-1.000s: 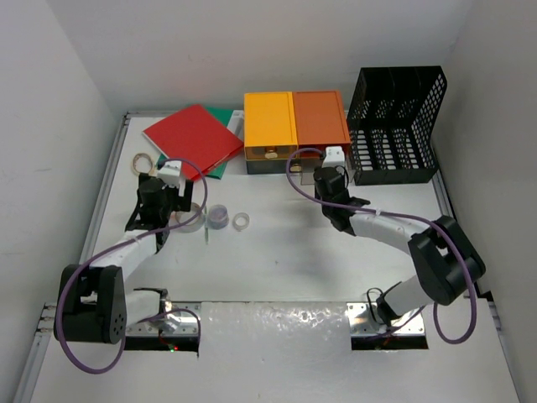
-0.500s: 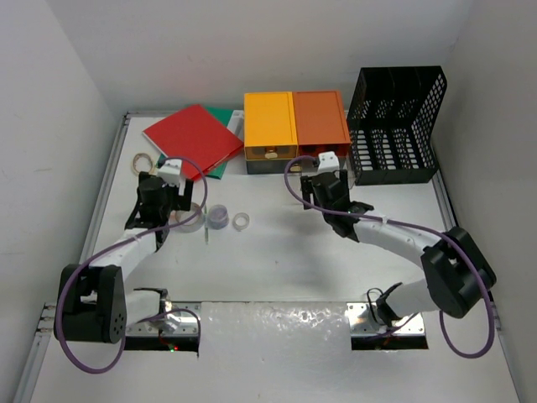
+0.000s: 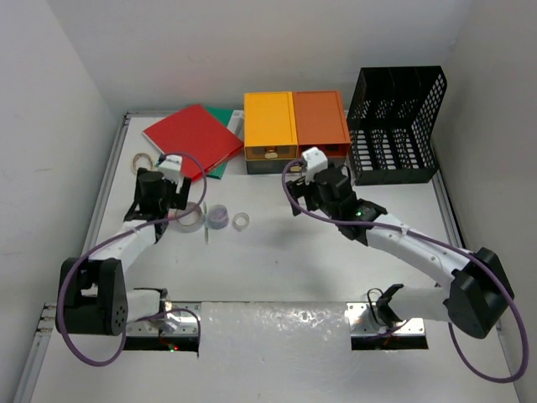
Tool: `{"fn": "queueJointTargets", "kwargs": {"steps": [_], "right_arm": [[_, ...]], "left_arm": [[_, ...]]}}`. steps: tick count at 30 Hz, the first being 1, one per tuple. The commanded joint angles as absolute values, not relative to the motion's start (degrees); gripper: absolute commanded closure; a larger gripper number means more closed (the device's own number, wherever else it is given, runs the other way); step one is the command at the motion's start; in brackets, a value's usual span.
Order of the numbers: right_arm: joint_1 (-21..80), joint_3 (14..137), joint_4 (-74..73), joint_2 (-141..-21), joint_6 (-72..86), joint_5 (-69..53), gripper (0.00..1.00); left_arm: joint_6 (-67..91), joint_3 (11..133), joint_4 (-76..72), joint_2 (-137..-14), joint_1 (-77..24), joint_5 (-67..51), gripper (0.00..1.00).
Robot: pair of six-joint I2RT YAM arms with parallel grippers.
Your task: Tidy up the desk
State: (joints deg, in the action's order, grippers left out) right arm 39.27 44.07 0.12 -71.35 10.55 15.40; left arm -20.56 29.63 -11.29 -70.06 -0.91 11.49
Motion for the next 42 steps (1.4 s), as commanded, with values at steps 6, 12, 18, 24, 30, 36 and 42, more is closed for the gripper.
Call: {"fn": "queueJointTargets", "kwargs": {"steps": [6,12,18,24,30,36,42], "right_arm": [[47.7,62.5,-0.1,-85.8,-1.4,-4.3,0.05],[53.3,85.4,-13.9,-108.4,-6.7,-11.7,0.01],[56.6,100.3,-20.7,-123.2,-8.1,-4.9,0.01],[56.7,106.3,-20.2,-129.9,-6.2,1.5,0.01],[56.8,107.8,-19.7,-134.5,-5.2,4.2,0.01],[56.8,107.3,-19.6,-134.7,-5.1,5.5,0.03],[56.9,102.1,-15.7,-130.8,-5.3,4.1,0.12]], "left_arm": [[-20.5,41.0,7.3,-69.9,20.3,-3.7,0.00],[-20.0,37.7,7.3,-69.4,21.7,-1.8,0.00],[-19.3,36.0,4.7,-69.1,21.9,1.2,0.01],[-19.6,35.2,4.2,-68.8,22.1,0.3,0.00],[-19.8,34.6,3.7,-68.6,22.1,-1.5,0.01],[-19.9,34.4,3.3,-68.5,22.1,-2.1,0.01],[-20.0,34.3,3.0,-68.6,22.1,-2.5,0.00]]}}
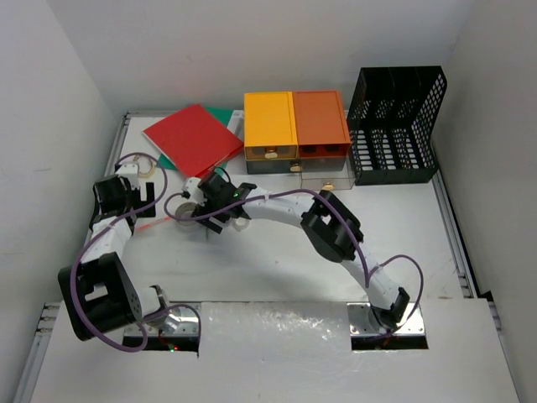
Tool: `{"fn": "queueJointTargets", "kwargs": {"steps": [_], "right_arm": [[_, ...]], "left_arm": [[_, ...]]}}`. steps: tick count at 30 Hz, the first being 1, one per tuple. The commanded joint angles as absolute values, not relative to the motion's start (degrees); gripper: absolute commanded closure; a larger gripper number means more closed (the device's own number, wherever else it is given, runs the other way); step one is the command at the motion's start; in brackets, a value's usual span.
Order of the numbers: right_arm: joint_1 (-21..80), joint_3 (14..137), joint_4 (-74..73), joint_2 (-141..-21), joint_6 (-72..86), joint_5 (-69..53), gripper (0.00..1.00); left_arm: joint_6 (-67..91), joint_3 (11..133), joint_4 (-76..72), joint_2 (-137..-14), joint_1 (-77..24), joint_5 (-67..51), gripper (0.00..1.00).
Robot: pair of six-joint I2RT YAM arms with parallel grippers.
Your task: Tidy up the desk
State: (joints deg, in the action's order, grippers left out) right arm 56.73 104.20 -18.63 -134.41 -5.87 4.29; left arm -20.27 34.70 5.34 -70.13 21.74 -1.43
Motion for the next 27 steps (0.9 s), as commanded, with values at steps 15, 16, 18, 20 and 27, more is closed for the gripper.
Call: {"fn": "queueJointTargets", "kwargs": {"steps": [15,16,18,20,27], "right_arm": [[56.9,101.7,-17.0,-128.4,-7.1,9.3,0.81],[56.9,101.5,-16.9,-127.6,-7.2,9.4,0.88],[56.9,100.5,-16.4,-124.3,-7.6,9.9,1.00],[56.9,98.7,-15.2,-121.2,-8.0,11.4,1.00],[56.9,89.1,-12.0,-105.7,-17.2,31.7,1.00]], "left_arm": [[-20.0,34.4,3.4,-68.6,22.1,-3.1,0.00],[-20.1,34.4,3.4,-68.6,22.1,-3.2,0.00],[-20.0,34.4,3.5,-68.6,22.1,-3.2,0.01],[-20.0,34.4,3.4,-68.6,22.0,-3.2,0.00],[-20.1,34.4,3.6,-68.6,22.1,-3.3,0.00]]}}
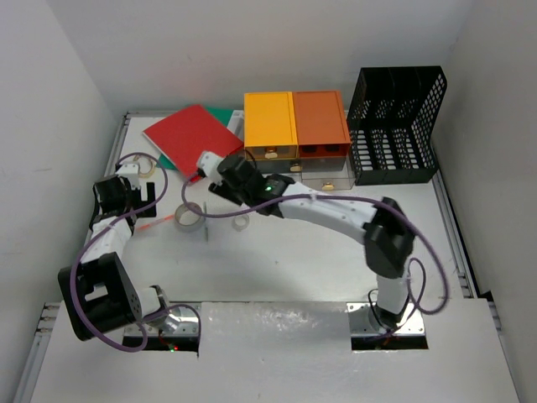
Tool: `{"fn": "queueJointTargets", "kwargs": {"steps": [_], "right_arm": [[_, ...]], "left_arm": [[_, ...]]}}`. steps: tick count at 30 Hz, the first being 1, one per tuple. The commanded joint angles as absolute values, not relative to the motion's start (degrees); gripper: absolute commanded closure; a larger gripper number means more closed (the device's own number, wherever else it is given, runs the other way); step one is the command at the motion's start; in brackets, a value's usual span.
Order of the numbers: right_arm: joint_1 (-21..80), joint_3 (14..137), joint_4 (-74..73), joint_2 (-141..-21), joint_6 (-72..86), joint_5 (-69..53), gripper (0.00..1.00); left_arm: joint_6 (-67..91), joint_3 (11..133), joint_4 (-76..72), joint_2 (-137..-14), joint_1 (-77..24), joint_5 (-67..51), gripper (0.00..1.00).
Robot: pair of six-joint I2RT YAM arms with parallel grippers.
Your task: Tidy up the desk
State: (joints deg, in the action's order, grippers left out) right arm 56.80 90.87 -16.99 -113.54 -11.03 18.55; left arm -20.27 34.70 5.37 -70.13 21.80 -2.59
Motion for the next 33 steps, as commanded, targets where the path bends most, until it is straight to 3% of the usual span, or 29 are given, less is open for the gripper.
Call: {"fn": "queueJointTargets", "kwargs": {"steps": [1,4,9,15,26,33], "right_arm": [[56.8,88.1,-11.0,-103.2,-19.4,35.2,1.00],[54.9,84.2,-11.7,-100.6,-27.0,48.0,1.00],[45.3,87.4,-25.5,-101.1,-20.8,52.6,1.00],[36.5,91.0,-31.2,-105.2,-17.1,47.6,0.99],[32.2,97.8,-41.2,-114.5,-11.6,47.4,0.94],[32.1,97.2,-43.1,-114.0,-9.1,47.6,0.81]], "left_arm": [[-20.1,34.4,3.6,-68.6,22.1,-3.3,0.00],[-20.1,34.5,3.7,-68.6,22.1,-3.3,0.00],[-20.2,34.5,3.9,-68.5,22.1,-3.8,0.01],[-20.2,34.5,4.0,-68.6,22.1,-4.0,0.01],[-20.4,34.3,3.6,-68.9,22.1,-3.8,0.00],[-20.4,34.4,3.3,-69.3,22.1,-4.0,0.00]]}}
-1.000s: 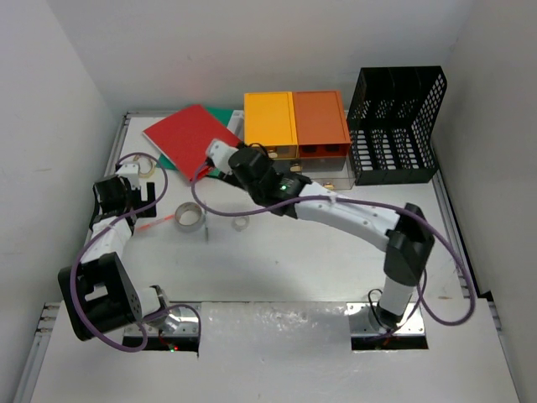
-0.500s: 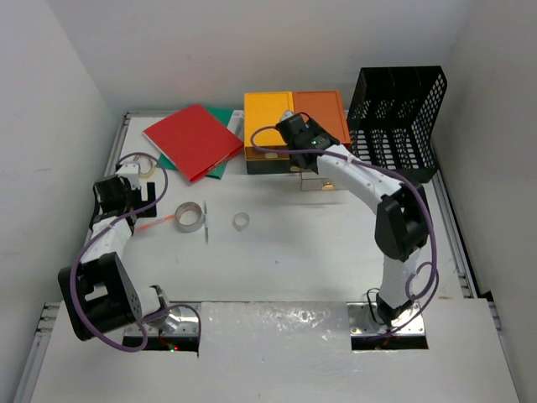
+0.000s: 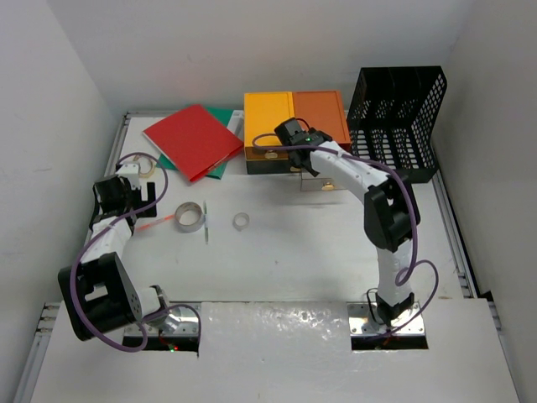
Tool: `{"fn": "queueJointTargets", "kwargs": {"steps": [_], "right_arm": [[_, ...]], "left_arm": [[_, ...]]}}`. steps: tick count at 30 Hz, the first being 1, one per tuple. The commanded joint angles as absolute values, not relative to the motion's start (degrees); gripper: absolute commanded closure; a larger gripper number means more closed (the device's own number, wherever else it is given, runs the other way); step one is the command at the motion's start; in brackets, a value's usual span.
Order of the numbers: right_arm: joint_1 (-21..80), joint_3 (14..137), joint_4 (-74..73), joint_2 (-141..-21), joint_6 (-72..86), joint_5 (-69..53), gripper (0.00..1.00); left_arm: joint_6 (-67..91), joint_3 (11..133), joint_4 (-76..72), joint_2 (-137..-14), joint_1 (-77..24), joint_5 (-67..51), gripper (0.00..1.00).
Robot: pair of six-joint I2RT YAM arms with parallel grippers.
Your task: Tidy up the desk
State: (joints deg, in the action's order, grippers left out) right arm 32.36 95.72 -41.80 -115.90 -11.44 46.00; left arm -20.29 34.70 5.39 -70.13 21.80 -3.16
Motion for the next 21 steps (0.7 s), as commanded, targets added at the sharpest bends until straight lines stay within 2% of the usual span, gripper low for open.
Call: {"fn": "queueJointTargets", "kwargs": {"steps": [1,4,5,12,21], "right_arm": [[32.1,96.7,-43.1,-113.8,-9.0,47.7,0.78],[31.9,95.8,-42.6,-113.3,-8.6,45.3,0.62],[31.6,95.9,-42.7,-113.6,-8.5,44.0,0.53],[30.2,100.4,-46.4,-115.6,-6.9,34.7,0.32],[27.4,96.2,-42.9,-110.0,-4.0,26.6,0.28]], "left_arm": [[-20.5,34.4,3.3,-69.4,22.0,-4.0,0.01],[-20.6,34.5,3.3,-69.7,22.1,-4.0,0.00],[-20.5,34.5,3.3,-69.7,22.1,-4.0,0.00],[-20.5,34.5,3.4,-69.9,22.1,-4.0,0.01],[-20.4,34.9,3.6,-70.7,22.1,-4.0,0.00]]}}
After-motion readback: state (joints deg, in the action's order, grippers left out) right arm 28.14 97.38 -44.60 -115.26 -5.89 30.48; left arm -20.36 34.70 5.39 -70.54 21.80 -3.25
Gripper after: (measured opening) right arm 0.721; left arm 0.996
